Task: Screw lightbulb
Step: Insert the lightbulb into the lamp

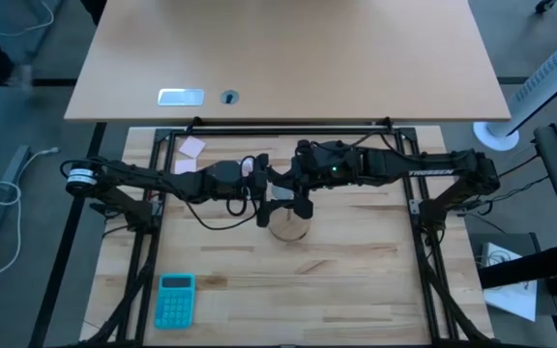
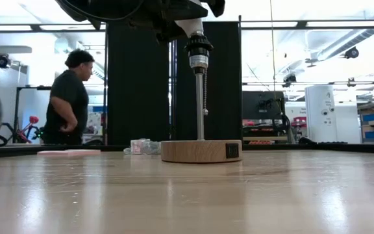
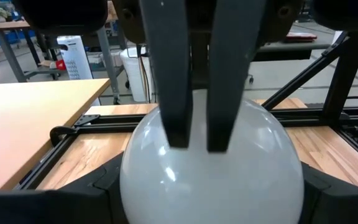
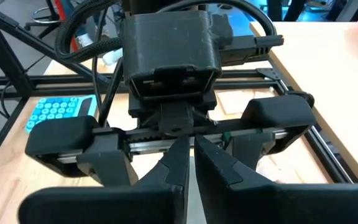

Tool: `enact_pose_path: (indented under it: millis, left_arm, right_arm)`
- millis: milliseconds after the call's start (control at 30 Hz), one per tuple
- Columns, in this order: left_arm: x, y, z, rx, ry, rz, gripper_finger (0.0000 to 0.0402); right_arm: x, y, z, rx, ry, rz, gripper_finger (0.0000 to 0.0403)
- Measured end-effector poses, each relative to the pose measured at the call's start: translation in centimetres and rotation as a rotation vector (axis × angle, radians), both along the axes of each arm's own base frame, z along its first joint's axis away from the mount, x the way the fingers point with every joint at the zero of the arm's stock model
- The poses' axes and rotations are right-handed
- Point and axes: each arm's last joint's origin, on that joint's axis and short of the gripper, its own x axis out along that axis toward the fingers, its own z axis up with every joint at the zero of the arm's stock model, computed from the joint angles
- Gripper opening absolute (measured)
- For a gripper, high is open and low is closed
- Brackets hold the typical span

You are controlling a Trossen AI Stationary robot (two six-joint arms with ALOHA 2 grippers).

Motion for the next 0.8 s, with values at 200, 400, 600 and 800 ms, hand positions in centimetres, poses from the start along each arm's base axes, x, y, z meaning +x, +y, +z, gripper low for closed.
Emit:
enact_pose_path:
  millis: [200, 400, 600, 800]
  left_arm:
    - [-0.02, 0.0, 0.02, 0.01, 0.001, -0.001, 0.0253]
    - [-0.03, 0.0, 0.03, 0.011, 0.0, -0.001, 0.0256]
    - [-0.04, 0.0, -0.04, 0.012, 0.007, -0.002, 0.0259]
    - [-0.06, 0.0, -0.36, 0.01, 0.025, -0.002, 0.0258]
  right_arm:
    - [-0.23, 0.0, 0.08, 0.0, 0.008, 0.001, 0.0018]
    - [-0.25, 0.0, 0.07, -0.007, 0.01, 0.005, 0.0018]
    - [-0.22, 0.0, 0.19, -0.021, -0.003, 0.01, 0.0018]
    - [-0.23, 0.0, 0.36, -0.04, -0.017, 0.018, 0.0018]
